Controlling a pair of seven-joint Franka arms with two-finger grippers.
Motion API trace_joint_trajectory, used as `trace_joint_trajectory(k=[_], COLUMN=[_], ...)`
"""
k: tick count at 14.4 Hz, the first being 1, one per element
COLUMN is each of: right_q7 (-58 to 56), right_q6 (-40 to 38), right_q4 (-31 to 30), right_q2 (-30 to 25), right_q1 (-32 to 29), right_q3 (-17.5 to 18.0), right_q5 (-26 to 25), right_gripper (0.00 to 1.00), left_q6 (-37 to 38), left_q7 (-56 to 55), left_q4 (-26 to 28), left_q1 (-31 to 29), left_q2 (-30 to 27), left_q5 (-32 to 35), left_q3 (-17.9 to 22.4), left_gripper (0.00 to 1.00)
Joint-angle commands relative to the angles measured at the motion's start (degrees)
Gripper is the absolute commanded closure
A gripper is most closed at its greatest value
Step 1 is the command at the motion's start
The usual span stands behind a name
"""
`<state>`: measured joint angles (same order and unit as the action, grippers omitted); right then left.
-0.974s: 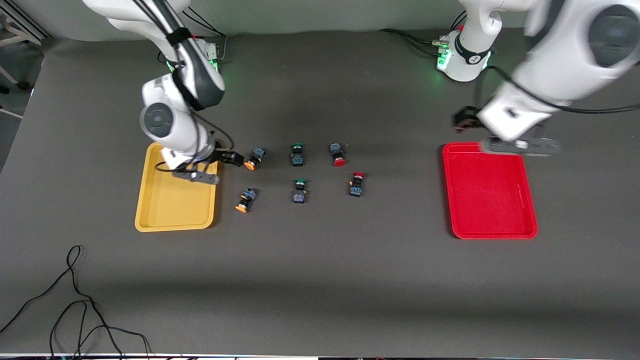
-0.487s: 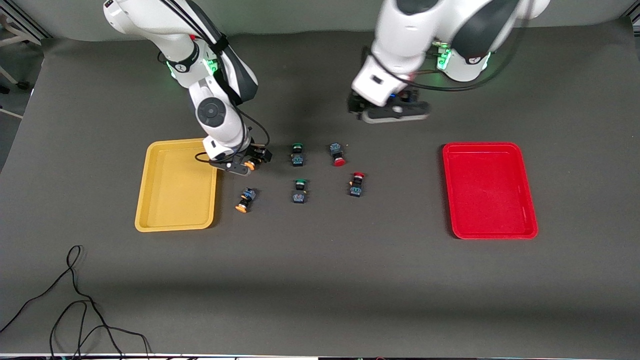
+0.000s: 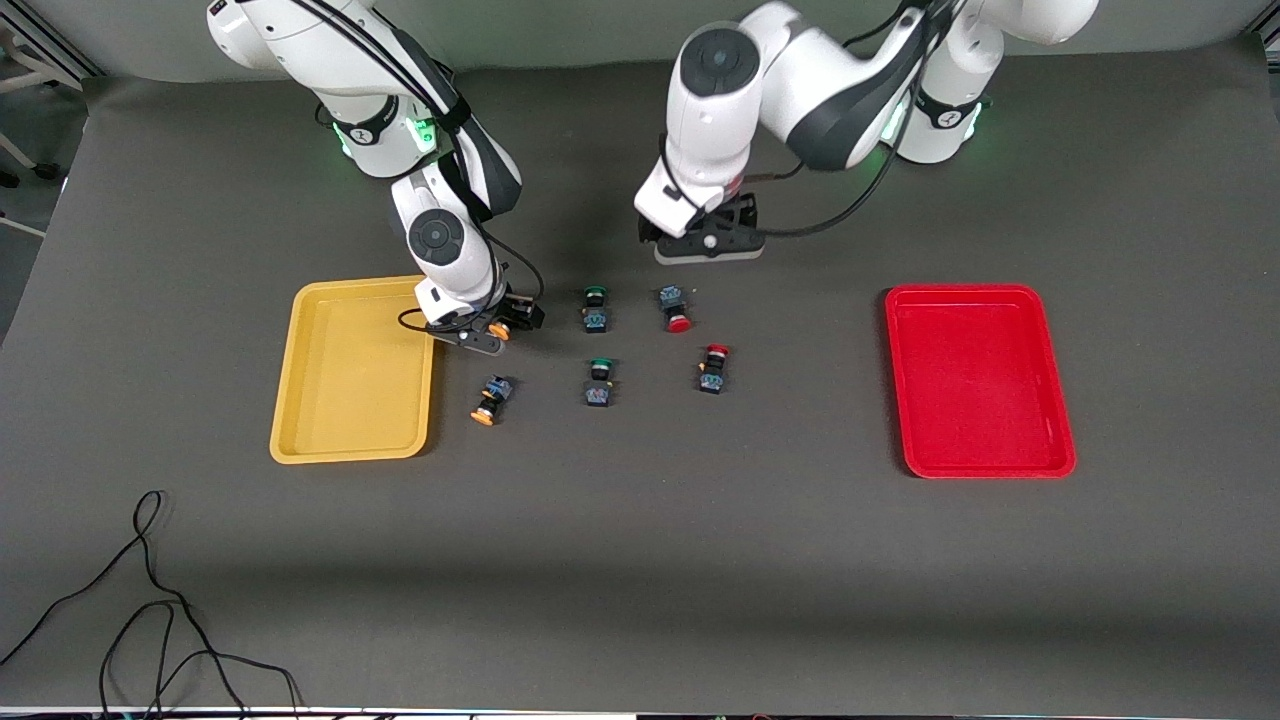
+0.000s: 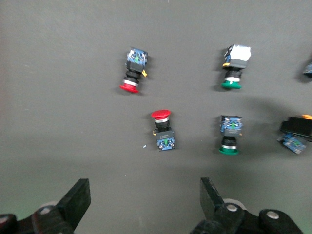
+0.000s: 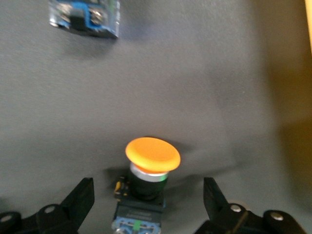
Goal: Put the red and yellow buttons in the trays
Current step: 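Grasp an orange button with the right gripper while the left grasps a red button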
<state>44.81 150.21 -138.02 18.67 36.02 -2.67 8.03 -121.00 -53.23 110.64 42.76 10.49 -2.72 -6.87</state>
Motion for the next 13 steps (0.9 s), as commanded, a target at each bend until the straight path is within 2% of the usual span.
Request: trace_joint_trajectory(k=[1,3,7,9,11,12,13], right_q7=[0.54,0.45,-0.25,-0.51,-0.86,-2.26,-4.1], right_q6=[1.49,1.41,1.14,0.53,-3.05,-6.21,-8.77], right_q4=[-0.76,-0.76,-0.67,-0.5,-0.32,-0.15,-0.15], right_q2=[0.05,-0.04,-0.3,-1.35,-4.77,-7.31,-9.77], right_q1=[0.98,0.9,0.81,0.72,0.55,0.37,0.45], right_q3=[-0.41,-0.41,-0.59,-0.76,-1.2,-1.98,-4.34], right_q5=[0.94,0.94,0.94,0.94,0.94,0.94,0.85], right_gripper=[0.17,0.39,0.67,0.74,0.74,0.74,0.74], left_q6=[-7.56,-12.31,-22.33,-24.62,-26.91,-27.27,-26.84], left_q7=[-4.76,-7.75,-9.96,-9.96,-10.05,-10.05,-10.57], left_q4=[5.54,5.73,5.55,5.38,5.11,5.11,4.77], left_q1=[2.5,3.73,3.65,3.74,3.74,3.48,3.56], left_q2=[2.41,7.59,15.25,17.27,19.64,19.83,19.83], left_q5=[3.76,6.14,8.43,9.48,10.45,10.54,10.46], left_q3=[1.07,1.15,1.24,1.5,1.68,1.68,1.68], left_gripper=[0.0,0.0,0.0,0.0,0.01,0.03,0.09])
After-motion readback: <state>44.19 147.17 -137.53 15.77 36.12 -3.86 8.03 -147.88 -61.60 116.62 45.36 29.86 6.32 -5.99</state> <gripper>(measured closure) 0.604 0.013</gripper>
